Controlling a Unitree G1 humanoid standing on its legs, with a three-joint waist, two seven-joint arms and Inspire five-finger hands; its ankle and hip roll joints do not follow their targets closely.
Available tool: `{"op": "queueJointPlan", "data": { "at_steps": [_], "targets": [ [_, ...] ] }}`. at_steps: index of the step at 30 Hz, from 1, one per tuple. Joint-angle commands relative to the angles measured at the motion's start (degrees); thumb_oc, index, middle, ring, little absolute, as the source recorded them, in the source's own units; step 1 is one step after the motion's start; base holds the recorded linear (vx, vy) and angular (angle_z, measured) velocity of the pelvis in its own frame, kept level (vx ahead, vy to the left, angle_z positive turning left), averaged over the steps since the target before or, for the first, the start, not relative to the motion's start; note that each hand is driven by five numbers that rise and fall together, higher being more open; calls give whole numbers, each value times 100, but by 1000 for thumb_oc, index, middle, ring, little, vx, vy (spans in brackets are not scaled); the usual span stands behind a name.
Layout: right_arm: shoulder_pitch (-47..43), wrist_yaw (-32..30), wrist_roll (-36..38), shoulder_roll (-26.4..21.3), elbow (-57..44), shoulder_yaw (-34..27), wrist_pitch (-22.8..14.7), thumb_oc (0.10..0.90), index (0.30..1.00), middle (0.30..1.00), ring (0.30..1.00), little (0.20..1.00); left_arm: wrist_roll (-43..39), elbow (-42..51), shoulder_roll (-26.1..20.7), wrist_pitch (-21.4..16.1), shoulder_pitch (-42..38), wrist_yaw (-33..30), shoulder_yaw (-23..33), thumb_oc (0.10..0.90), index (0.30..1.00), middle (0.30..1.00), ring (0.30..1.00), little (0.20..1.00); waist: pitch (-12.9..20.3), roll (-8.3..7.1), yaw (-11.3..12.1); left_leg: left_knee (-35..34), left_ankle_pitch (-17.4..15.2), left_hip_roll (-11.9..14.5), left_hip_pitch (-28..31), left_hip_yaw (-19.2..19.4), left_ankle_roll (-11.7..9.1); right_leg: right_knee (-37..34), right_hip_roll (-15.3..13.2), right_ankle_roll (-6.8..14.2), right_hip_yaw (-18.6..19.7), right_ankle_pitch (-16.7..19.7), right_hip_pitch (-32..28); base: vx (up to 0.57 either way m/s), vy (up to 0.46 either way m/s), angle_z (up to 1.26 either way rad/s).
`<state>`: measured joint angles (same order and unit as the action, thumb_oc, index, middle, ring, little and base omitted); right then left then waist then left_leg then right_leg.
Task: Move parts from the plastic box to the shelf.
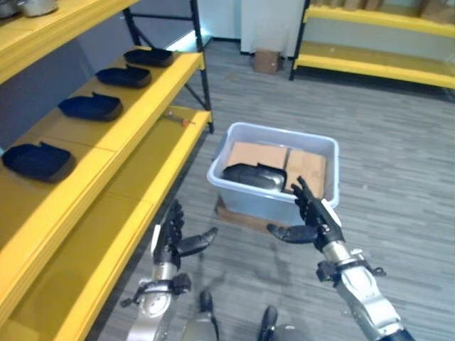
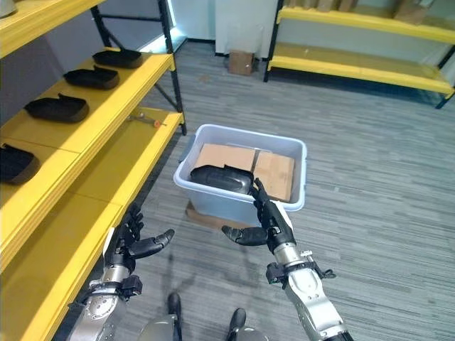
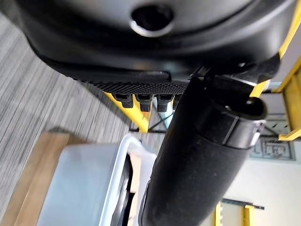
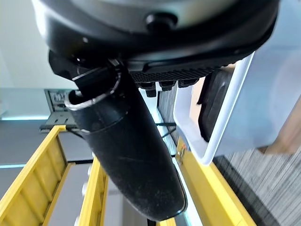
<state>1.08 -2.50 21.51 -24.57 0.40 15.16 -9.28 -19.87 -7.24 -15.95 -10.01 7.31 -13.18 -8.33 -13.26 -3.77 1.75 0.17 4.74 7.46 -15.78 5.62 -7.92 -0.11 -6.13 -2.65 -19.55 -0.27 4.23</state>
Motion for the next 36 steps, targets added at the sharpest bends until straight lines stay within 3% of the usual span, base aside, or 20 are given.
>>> {"op": "queueJointPlan", "data": {
  "at_steps": [1, 5, 10, 12, 21, 22, 24, 26, 27, 29, 31, 32, 33, 36],
  "targets": [
    [-598, 48, 87, 33, -572, -183, -666, 900, 1000, 1000, 1000, 1000, 130, 973, -218, -617, -190, -33, 286, 900, 1000, 1000, 1000, 1000, -41, 174, 83, -503, 1250, 135, 137, -417, -123, -446, 408, 675, 424, 59, -1097, 276, 234, -90],
    [-524, 126, 98, 84, -552, -205, -630, 900, 1000, 1000, 1000, 1000, 149, 970, -203, -614, -136, 2, 280, 900, 1000, 1000, 1000, 1000, 108, 228, 55, -517, 1137, 225, 442, -274, -76, -489, 391, 688, 561, -76, -1327, 169, 140, -91],
    [-508, 104, 131, 266, -529, -101, -551, 900, 1000, 1000, 1000, 1000, 148, 891, -300, -622, -311, -154, 311, 900, 1000, 1000, 1000, 1000, 221, 39, 11, -177, 771, 81, 650, 51, 207, -360, 81, 767, 695, -234, -1551, 217, 194, -22],
    [-541, 86, 81, 356, -524, -15, -480, 900, 1000, 1000, 1000, 1000, 167, 907, -372, -619, -413, -253, 308, 900, 1000, 1000, 1000, 1000, 321, -76, -21, -31, 481, -86, 648, 257, 425, -262, -132, 907, 838, -213, -1406, 212, 243, -18],
    [-628, 153, 5, 439, -491, 111, -386, 900, 1000, 1000, 1000, 1000, 211, 982, -475, -595, -498, -324, 276, 900, 1000, 1000, 1000, 1000, 395, -199, -18, 109, -15, -385, 778, 475, 759, 161, -469, 1177, 1088, -55, -1096, 100, 124, -26],
    [-628, 164, 6, 448, -494, 110, -382, 900, 1000, 1000, 1000, 1000, 211, 994, -489, -586, -493, -306, 269, 900, 1000, 1000, 1000, 1000, 383, -208, -14, 128, -69, -424, 793, 471, 804, 294, -498, 1199, 1096, -28, -1044, 140, 222, -6],
    [-568, 199, -24, 489, -551, 110, -396, 900, 1000, 1000, 1000, 1000, 256, 1015, -567, -546, -527, -272, 207, 900, 1000, 1000, 1000, 1000, 274, -226, -48, 181, -264, -621, 907, 331, 1014, 1379, -531, 1272, 1162, 314, -597, 113, 208, -2],
    [-570, 199, -24, 489, -551, 109, -397, 900, 1000, 1000, 1000, 1000, 256, 1014, -567, -546, -529, -272, 207, 900, 1000, 1000, 1000, 1000, 280, -232, -41, 183, -265, -627, 896, 340, 1019, 1422, -541, 1276, 1177, 297, -562, 26, 83, 6],
    [-516, 216, -31, 521, -606, 120, -409, 900, 1000, 1000, 1000, 1000, 296, 1018, -612, -523, -546, -255, 176, 900, 1000, 1000, 1000, 1000, 167, -188, -102, 165, -330, -731, 1052, 234, 1138, 2195, -547, 1278, 1259, 732, -218, 80, 191, 7],
    [-505, 230, -45, 534, -643, 158, -412, 900, 1000, 1000, 1000, 1000, 353, 1047, -685, -509, -531, -235, 122, 900, 1000, 1000, 1000, 1000, -55, -24, -196, 61, -393, -742, 1321, 188, 1244, 3165, -442, 1188, 1138, 778, 327, 108, 236, 22],
    [-526, 222, -71, 557, -619, 180, -400, 900, 1000, 1000, 1000, 1000, 382, 1053, -690, -500, -537, -241, 129, 900, 1000, 1000, 1000, 1000, -118, 20, -212, 2, -436, -742, 1438, 221, 1259, 3219, -490, 1128, 1017, 664, 556, 103, 105, 30],
    [-580, 209, -68, 539, -589, 199, -404, 900, 1000, 1000, 1000, 1000, 340, 1041, -668, -517, -546, -223, 147, 900, 1000, 1000, 1000, 1000, -180, 23, -252, -70, -471, -785, 1581, 177, 1210, 2656, -431, 1032, 919, 441, 776, 135, 55, 17],
    [-583, 208, -68, 538, -585, 201, -405, 900, 1000, 1000, 1000, 1000, 338, 1039, -666, -519, -547, -221, 148, 900, 1000, 1000, 1000, 1000, -195, 35, -265, -79, -477, -772, 1606, 161, 1203, 2630, -418, 1028, 896, 438, 735, 150, -14, 5],
    [-665, 178, -80, 537, -548, 240, -396, 900, 1000, 1000, 1000, 1000, 248, 1062, -627, -545, -469, -183, 235, 900, 1000, 1000, 1000, 1000, -244, -19, -184, -95, -628, -702, 1754, 269, 1029, 932, -856, 1155, 154, 703, 635, 153, -105, 2]
  ]
}}
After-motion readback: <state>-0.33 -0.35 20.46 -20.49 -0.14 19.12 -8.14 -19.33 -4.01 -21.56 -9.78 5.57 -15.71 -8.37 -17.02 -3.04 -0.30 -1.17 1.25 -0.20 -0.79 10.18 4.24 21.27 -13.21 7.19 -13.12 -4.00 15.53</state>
